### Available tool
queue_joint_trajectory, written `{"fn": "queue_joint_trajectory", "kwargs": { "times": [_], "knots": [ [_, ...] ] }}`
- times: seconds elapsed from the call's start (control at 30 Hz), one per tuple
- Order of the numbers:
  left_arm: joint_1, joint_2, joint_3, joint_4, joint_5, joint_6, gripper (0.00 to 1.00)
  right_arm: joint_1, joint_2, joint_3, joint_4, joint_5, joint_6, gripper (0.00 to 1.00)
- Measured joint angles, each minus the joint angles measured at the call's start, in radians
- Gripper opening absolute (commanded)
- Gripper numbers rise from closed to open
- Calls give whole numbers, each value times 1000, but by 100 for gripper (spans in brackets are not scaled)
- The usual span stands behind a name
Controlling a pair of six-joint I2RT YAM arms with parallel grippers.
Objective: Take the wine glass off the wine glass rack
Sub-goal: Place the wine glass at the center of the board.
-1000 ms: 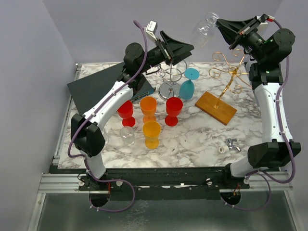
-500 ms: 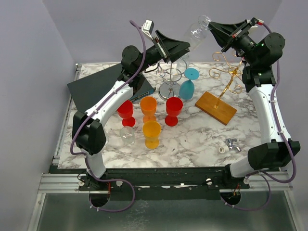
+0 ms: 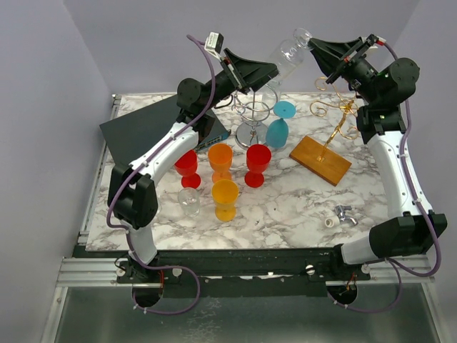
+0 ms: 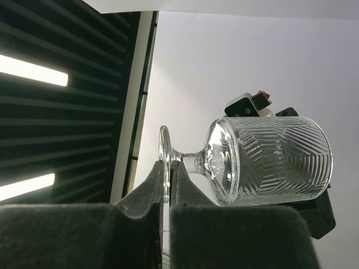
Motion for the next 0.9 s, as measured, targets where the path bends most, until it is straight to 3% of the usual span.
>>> {"fn": "queue_joint_trajectory", "kwargs": {
  "times": [0.33,0.53,0.6,0.73,0.9],
  "knots": [
    [1,42,0,118,-24,-58,32,1,-29,-56,42,0,31,0],
    [2,52,0,189,-39,-88,10,-1,-35,-85,48,10,46,3],
    [3,52,0,221,-46,-93,0,-2,-38,-90,39,15,42,19],
    [3,45,-17,231,-67,-93,0,-2,-61,-87,-43,29,-56,52],
    [3,-16,-76,173,-85,-65,0,3,-68,-8,-232,48,-243,75]
  ]
}}
